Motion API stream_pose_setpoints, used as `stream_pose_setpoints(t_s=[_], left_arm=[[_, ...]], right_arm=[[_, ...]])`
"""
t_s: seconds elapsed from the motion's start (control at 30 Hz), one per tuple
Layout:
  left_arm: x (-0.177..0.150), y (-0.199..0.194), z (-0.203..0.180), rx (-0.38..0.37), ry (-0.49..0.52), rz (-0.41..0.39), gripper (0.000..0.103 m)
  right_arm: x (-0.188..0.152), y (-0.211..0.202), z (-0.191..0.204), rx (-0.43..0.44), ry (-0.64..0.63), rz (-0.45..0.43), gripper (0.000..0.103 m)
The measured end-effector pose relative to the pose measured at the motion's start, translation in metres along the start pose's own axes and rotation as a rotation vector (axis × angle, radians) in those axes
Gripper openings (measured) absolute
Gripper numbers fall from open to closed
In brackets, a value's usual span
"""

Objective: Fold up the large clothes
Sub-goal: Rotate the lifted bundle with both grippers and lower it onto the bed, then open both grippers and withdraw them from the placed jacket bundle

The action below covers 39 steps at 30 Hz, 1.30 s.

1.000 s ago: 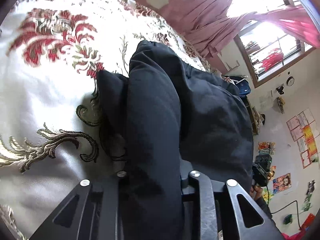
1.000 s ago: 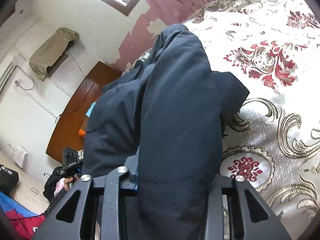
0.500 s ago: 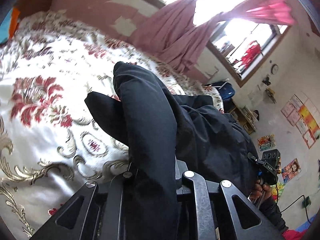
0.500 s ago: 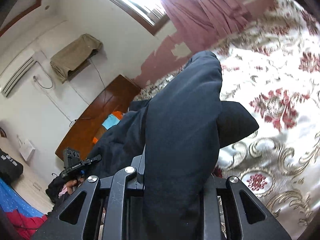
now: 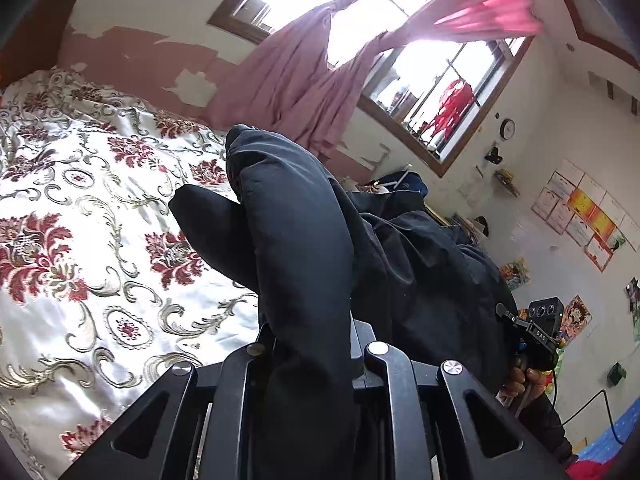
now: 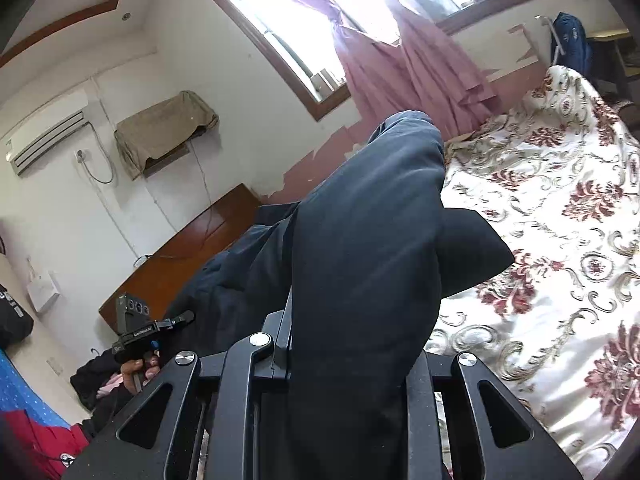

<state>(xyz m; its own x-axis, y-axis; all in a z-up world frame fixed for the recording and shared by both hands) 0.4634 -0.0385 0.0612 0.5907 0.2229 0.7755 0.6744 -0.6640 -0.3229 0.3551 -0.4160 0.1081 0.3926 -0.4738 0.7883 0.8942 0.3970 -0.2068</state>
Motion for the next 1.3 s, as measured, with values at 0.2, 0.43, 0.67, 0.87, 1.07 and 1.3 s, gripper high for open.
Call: stream_pose_setpoints(t_s=[0.2, 0.43, 0.67, 0.87, 1.07, 1.3], left_arm=[[-0.028, 0.030, 0.006, 0.043, 0.006, 0.054, 0.016], [-0.076, 0.056, 0.056, 0.171, -0.045, 0.114, 0.021], [-0.090, 0.050, 0.078, 0.367, -0.043, 0.183, 0.062], [-0.076, 0.021, 0.050, 0.475, 0.067, 0.060, 0.087], [-0.067, 0.003, 0.002, 0.464, 0.170, 0.023, 0.089], [-0.070, -0.009, -0.048, 0.415, 0.215, -0.002, 0.091]], right_arm=[[-0.027, 0.008, -0.044, -0.104, 0.004, 0.055, 0.021], [-0.076, 0.036, -0.109, -0.295, 0.044, 0.154, 0.028], [-0.093, 0.048, -0.122, -0.447, 0.025, 0.242, 0.056], [-0.095, 0.038, -0.110, -0.512, -0.048, 0.243, 0.066], [-0.087, 0.021, -0.103, -0.597, -0.090, 0.256, 0.086], [-0.067, -0.008, -0.079, -0.631, -0.179, 0.186, 0.097]])
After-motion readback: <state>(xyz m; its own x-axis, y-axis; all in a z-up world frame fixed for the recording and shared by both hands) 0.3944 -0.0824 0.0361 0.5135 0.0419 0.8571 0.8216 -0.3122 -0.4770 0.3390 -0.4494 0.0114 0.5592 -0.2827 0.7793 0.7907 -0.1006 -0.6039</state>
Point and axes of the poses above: each gripper's, at about its wrist camera, not at the fingertips, and y roughly the way its jaws point, z to its left, x to its top, the point moved 9 cm from there along y, roughly the way its jaws point, and after that the axes turned 6 degrees about -z, right-handed, at the moved point
